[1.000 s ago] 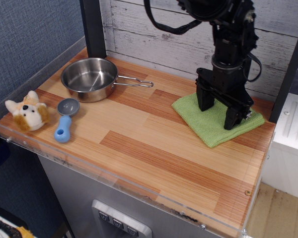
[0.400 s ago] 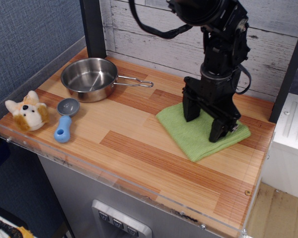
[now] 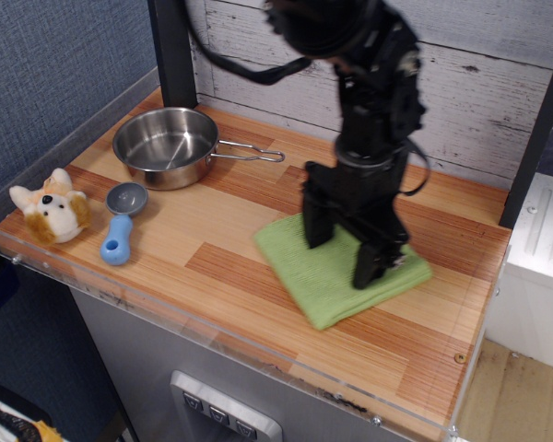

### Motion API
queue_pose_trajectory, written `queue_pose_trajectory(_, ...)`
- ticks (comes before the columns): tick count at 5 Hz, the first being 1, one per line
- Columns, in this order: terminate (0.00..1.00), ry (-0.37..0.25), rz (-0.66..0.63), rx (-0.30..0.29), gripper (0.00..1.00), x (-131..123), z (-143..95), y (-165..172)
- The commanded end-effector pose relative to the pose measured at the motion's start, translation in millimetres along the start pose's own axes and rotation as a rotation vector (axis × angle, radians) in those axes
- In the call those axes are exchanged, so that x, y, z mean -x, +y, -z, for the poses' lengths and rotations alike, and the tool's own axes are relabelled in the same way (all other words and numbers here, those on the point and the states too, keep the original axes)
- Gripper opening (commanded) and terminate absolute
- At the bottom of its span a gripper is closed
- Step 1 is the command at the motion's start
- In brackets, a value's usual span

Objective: Put the towel to the right of the spoon.

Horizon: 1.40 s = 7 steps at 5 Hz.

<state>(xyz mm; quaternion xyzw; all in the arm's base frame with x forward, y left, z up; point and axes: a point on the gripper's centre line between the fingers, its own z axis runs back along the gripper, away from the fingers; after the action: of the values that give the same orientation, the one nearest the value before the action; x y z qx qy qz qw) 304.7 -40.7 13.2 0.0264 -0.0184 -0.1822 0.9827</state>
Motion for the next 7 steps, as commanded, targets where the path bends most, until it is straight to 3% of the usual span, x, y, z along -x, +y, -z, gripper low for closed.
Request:
queue_pose_trajectory(1,0.00,-0.040,-0.019,-0.013,1.00,30,-14,16)
queue_pose_trajectory(5,0.00,-0.003,-0.158,-0.104,1.00,68,-23,57)
queue_pose_trajectory(7,0.00,-0.022,-0.136,-0.060,1.00,59,-25,52)
